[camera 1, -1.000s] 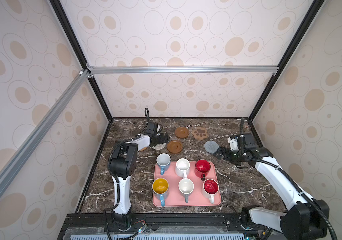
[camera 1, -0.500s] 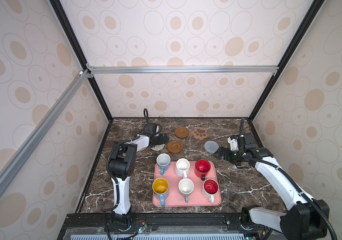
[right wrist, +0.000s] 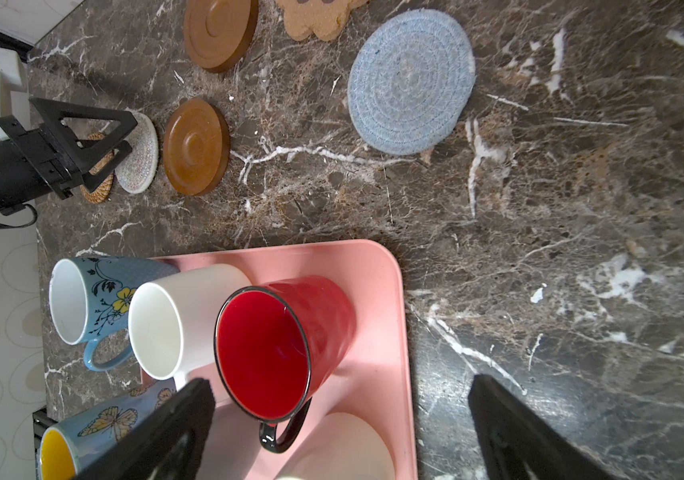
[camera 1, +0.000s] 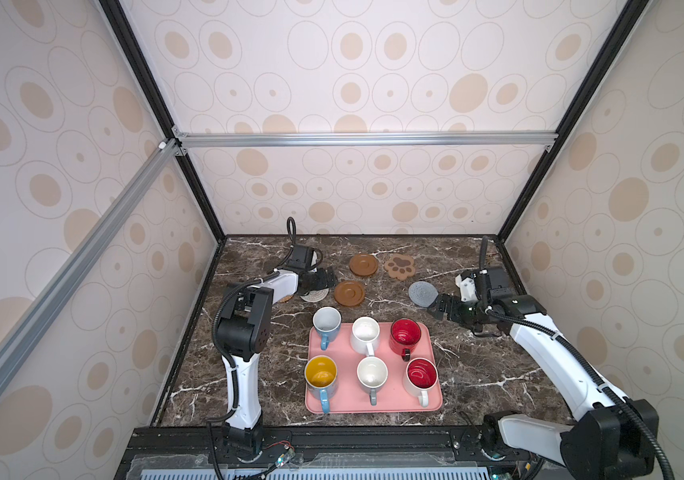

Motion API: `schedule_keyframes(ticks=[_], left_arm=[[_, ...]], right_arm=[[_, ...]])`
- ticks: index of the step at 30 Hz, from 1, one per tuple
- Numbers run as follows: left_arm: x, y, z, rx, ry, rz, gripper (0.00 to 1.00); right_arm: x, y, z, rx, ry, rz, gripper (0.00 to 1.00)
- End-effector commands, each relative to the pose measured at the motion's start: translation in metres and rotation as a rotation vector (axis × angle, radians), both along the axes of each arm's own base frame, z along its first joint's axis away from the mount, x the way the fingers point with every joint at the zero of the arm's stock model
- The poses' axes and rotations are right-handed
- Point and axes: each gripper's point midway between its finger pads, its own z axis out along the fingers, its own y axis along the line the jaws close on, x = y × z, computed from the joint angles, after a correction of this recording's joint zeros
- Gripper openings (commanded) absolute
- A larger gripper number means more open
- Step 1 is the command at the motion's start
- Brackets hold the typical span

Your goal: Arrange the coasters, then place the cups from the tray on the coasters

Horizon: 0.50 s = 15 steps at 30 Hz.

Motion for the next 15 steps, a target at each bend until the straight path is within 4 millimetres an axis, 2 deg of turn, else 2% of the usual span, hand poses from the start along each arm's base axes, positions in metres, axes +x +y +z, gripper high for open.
schedule_keyframes(ticks=[1,9,15], left_arm=[[0.005,0.005,0.012,0.010,0.002,0.014,1.00],[0.021,0.000,0.041,-0.019,-0.057,0.012,1.00],[0.013,-0.002,0.042,-0.044,-0.053,0.002,1.00]], right_arm=[[-0.004,-0.001,0.002,-0.016,0.001,0.000,1.00],[0.001,-0.001,0.009,-0.029,0.000,0.015,1.00],[0.001,0.000,0.006,-0.023,0.007,0.014,1.00]])
